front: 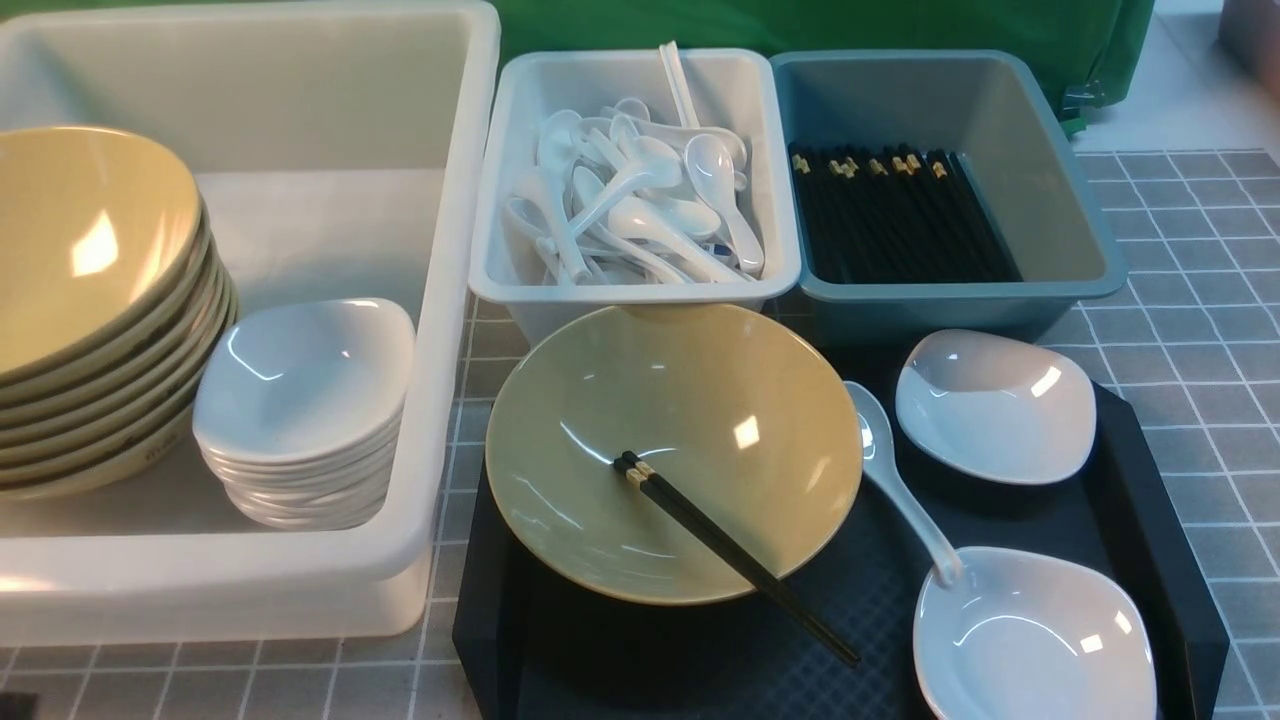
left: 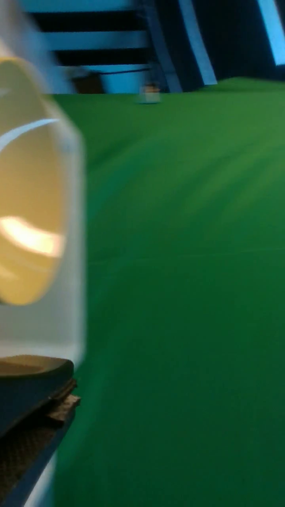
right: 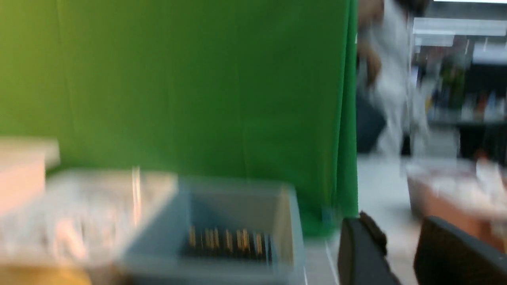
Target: On grey table put chopsticks spoon bowls plates into blue grey white boxes.
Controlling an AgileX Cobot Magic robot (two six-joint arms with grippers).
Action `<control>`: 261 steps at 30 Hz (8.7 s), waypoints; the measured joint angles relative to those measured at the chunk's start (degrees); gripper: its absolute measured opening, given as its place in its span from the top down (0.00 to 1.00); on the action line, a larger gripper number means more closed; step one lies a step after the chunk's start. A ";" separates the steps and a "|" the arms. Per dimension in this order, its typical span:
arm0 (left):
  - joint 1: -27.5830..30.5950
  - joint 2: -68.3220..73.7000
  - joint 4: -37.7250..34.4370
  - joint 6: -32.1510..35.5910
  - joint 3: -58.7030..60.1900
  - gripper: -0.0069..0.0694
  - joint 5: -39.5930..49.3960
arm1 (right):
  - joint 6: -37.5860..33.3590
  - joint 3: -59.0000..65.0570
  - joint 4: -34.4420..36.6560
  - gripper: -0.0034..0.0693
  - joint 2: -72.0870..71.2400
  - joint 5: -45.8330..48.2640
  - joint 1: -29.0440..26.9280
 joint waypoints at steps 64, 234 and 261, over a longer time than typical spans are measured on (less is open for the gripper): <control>-39.34 99.61 -13.89 73.74 -74.61 0.34 68.96 | -8.54 -23.43 1.56 0.90 27.28 47.62 9.83; 34.61 73.21 -21.11 14.32 -80.76 0.90 67.67 | -7.24 -23.37 3.66 0.82 27.28 44.88 9.83; 34.47 68.87 -28.20 18.31 -66.43 0.30 55.84 | -7.24 -21.89 3.66 0.80 27.28 43.20 10.31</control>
